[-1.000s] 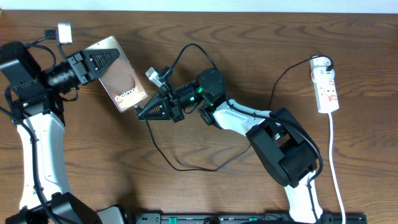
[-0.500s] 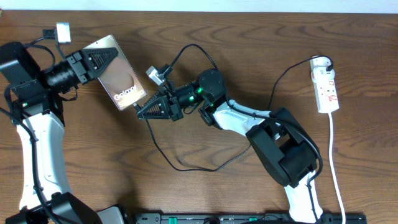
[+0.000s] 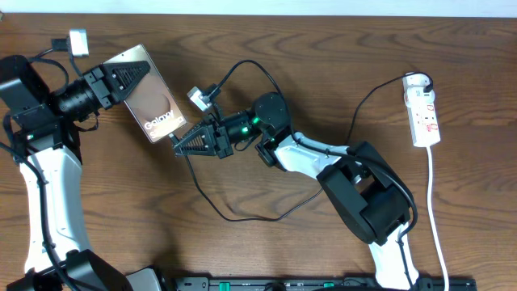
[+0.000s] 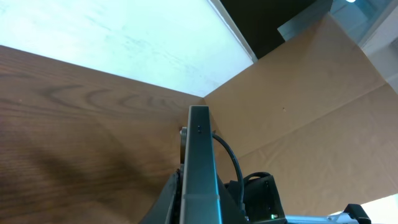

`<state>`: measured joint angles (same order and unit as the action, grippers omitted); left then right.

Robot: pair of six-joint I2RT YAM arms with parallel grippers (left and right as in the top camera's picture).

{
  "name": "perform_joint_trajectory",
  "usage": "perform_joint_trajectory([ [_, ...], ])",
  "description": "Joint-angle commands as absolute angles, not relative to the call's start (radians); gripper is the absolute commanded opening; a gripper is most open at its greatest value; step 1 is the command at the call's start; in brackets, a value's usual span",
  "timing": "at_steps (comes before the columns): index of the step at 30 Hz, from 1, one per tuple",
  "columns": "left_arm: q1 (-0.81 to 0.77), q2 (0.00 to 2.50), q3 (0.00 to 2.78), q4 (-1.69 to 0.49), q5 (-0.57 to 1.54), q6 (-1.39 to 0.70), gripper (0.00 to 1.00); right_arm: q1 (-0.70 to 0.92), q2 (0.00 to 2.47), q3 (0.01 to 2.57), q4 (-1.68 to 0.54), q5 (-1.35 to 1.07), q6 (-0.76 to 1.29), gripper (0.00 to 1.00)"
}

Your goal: Plug charger to phone and switch on socket

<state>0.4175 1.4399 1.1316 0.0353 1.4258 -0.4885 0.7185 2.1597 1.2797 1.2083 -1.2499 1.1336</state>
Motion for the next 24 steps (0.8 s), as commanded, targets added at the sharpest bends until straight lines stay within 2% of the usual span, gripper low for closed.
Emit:
perform_joint_trajectory([
  [1,0.4,1.426,1.128,0.024,1.512,-0.491,0.08,0.72,2.156,1.301,1.217,-1.053,1.147,0.01],
  [24,0.4,1.426,1.128,0.025,1.517,-0.492,0.07,0.72,2.156,1.301,1.265,-1.004,1.147,0.01],
])
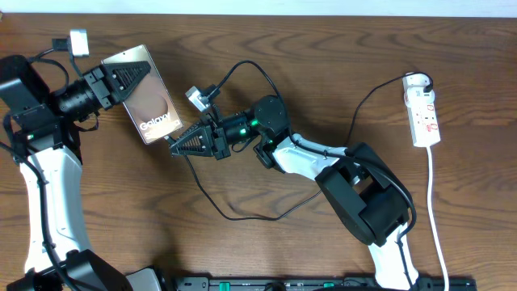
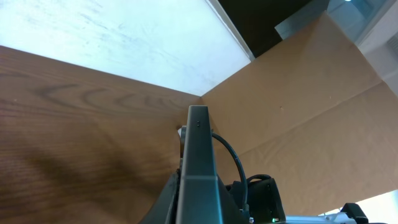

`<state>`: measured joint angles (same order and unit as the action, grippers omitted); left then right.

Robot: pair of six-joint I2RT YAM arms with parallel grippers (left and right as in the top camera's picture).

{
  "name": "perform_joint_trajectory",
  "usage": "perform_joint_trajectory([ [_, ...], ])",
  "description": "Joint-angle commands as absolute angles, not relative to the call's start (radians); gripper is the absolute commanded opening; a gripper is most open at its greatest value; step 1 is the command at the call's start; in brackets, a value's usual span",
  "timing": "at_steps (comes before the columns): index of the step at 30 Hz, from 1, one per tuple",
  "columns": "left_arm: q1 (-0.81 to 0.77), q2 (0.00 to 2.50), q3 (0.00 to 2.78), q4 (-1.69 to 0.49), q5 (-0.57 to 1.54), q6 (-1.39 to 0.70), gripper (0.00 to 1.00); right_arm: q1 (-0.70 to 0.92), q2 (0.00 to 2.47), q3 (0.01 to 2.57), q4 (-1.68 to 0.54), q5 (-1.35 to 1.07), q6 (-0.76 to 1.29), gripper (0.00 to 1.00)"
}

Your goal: Plug charger to phone and switch on socket

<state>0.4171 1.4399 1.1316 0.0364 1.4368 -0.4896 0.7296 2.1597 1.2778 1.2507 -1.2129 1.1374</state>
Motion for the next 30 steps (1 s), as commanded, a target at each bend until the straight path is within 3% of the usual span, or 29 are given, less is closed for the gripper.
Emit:
perform_joint_trajectory([
  [1,0.4,1.426,1.128,0.025,1.515,-0.492,0.07,0.72,2.156,1.301,1.265,-1.004,1.147,0.01],
  [30,0.4,1.426,1.128,0.078,1.442,-0.496,0.07,0.726,2.156,1.301,1.245,-0.804,1.146,0.01],
])
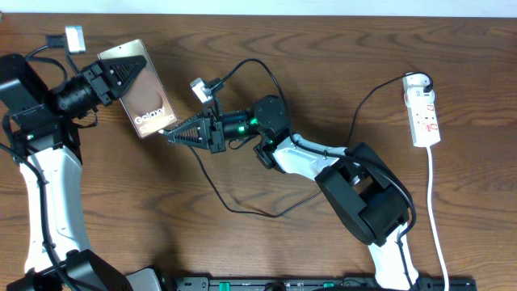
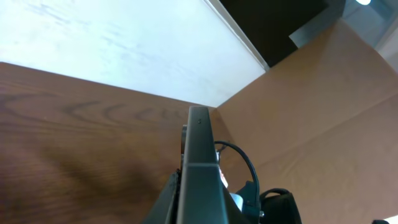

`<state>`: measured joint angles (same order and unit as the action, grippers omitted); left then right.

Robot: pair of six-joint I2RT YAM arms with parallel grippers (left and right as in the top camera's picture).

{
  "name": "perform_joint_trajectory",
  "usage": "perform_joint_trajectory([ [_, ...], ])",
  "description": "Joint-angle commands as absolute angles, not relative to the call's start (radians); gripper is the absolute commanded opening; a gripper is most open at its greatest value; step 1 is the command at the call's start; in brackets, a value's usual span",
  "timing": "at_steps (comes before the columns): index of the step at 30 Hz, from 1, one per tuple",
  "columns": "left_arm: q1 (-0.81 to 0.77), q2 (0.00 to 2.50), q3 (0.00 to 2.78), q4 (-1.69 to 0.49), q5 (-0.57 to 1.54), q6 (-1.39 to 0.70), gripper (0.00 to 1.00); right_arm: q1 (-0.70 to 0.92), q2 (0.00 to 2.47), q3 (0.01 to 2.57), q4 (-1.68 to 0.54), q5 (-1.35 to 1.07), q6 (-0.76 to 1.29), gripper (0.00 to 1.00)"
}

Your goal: Plug charger to phone and switch on socket

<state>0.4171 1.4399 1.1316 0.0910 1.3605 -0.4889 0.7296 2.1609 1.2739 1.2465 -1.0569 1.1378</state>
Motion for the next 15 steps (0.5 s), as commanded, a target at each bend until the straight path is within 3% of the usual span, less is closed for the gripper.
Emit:
perform_joint_trajectory([
  [1,0.4,1.426,1.128,0.08,1.442,-0.496,0.07,0.728,2.156,1.301,1.232,-0.794,1.142,0.01],
  [15,0.403,1.426,1.128,0.173,1.389,-0.599,0.07,0.733,2.156,1.301,1.192,-0.77,1.127,0.01],
])
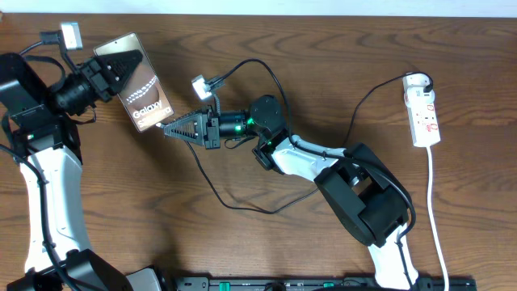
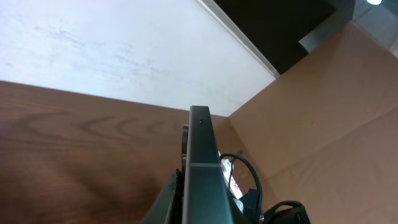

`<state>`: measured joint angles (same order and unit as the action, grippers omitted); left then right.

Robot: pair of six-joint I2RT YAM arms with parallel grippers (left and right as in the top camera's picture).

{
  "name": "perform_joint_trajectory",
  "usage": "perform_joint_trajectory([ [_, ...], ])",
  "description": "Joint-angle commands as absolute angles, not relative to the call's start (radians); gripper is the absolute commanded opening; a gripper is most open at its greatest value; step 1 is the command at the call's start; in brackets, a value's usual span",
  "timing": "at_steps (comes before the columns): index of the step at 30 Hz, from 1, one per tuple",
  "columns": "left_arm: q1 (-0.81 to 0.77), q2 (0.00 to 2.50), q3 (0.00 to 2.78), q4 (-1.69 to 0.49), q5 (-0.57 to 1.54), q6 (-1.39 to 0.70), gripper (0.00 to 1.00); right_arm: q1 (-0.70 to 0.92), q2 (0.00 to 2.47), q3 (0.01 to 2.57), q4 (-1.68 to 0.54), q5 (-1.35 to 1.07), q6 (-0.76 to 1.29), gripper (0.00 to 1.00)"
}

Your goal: Plug charger to phone and switch on socket

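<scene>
The phone (image 1: pixel 139 95), with "Galaxy" on its screen, is held off the table at the far left, and my left gripper (image 1: pixel 121 74) is shut on its upper end. The left wrist view shows the phone (image 2: pixel 200 155) edge-on between my fingers (image 2: pixel 168 200). My right gripper (image 1: pixel 171 128) points left, its tips closed to a point on the end of the black charger cable (image 1: pixel 242 208), just below the phone's lower edge. Whether the plug is in the port is hidden. The white power strip (image 1: pixel 423 109) lies at the far right with the cable's adapter plugged into its top.
The charger cable loops across the wooden table (image 1: pixel 121 210) in front of my right arm. White camera connectors stand off each wrist, one on the right wrist (image 1: pixel 202 84) and one on the left wrist (image 1: pixel 70 35). A black rail runs along the near edge.
The phone has shifted a little up and to the left in my left gripper. My right gripper has followed left and up, its tip still at the phone's lower edge.
At first my left gripper held the phone nearer the table's middle, with my right gripper's tip at its lower corner. At each later moment both stood further left and towards the far edge. The phone and the cable end have stayed gripped throughout.
</scene>
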<state>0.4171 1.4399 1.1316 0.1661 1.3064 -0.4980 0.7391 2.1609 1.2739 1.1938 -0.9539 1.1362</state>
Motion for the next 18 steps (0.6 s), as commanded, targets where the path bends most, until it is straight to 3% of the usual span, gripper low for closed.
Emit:
perform_joint_trajectory([
  [1,0.403,1.426,1.128,0.179,1.38,-0.612,0.07,0.733,2.156,1.301,1.192,-0.765,1.127,0.01],
  [18,0.402,1.426,1.128,0.253,1.316,-0.748,0.07,0.735,2.156,1.301,1.195,-0.569,1.175,0.01],
])
